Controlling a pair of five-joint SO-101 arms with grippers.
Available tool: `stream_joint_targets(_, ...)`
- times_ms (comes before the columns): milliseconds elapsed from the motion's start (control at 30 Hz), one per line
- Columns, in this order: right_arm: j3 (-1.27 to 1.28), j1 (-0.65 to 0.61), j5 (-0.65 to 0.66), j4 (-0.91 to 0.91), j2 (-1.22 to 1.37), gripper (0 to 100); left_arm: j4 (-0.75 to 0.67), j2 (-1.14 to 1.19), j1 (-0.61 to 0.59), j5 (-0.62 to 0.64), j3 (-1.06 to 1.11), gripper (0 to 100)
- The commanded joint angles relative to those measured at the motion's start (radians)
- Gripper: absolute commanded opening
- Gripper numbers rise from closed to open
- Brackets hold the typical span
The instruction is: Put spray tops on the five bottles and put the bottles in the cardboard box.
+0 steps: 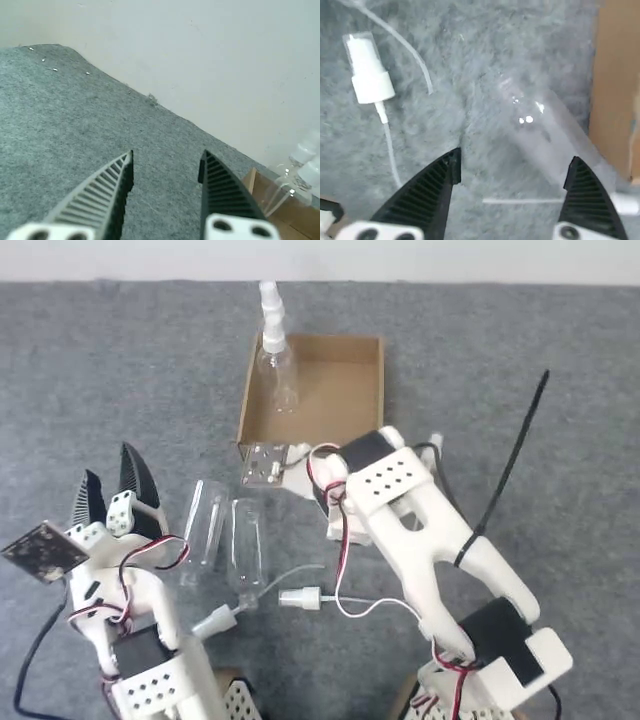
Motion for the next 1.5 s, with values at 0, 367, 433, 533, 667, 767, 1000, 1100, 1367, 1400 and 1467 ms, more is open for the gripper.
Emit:
stream_joint_targets(0, 0.025, 0.01, 0.051, -0.081, -0.05, 29.2, -0.015, -0.017, -0.005, -0.011, -0.013, 20)
stream_joint_targets(367, -0.08, 0.156, 0.118, -0.223, 0.242, 29.2, -0.003, -0.017, -0.003, -0.011, -0.013, 20)
stream_joint_targets(433, -0.146, 0.162, 0.12, -0.185, 0.294, 29.2, -0.003, -0.017, -0.003, -0.011, -0.013, 20)
stream_joint_targets(533, -0.207, 0.162, 0.12, -0.13, 0.338, 29.2, -0.003, -0.017, -0.003, -0.011, -0.013, 20)
stream_joint_targets(667, -0.215, 0.159, 0.117, -0.119, 0.344, 25.8, -0.003, -0.017, -0.003, -0.011, -0.013, 20)
stream_joint_targets(767, -0.216, 0.153, 0.117, -0.119, 0.343, 16.4, -0.003, -0.017, -0.003, -0.011, -0.013, 20)
stream_joint_targets(1000, -0.219, 0.111, 0.114, -0.081, 0.343, 8.1, -0.003, -0.017, -0.003, -0.011, -0.013, 20)
stream_joint_targets(1100, -0.236, 0.084, 0.114, -0.025, 0.343, 8.1, -0.003, -0.017, -0.003, -0.011, -0.013, 20)
stream_joint_targets(1367, -0.288, -0.005, 0.014, 0.094, 0.352, 19.6, -0.003, -0.017, -0.003, -0.011, -0.013, 20)
stream_joint_targets(1400, -0.287, -0.007, 0.012, 0.094, 0.352, 22.8, -0.003, -0.017, -0.003, -0.011, -0.013, 20)
stream_joint_targets(1467, -0.287, -0.007, 0.011, 0.093, 0.352, 26.3, -0.003, -0.017, -0.003, -0.011, -0.013, 20)
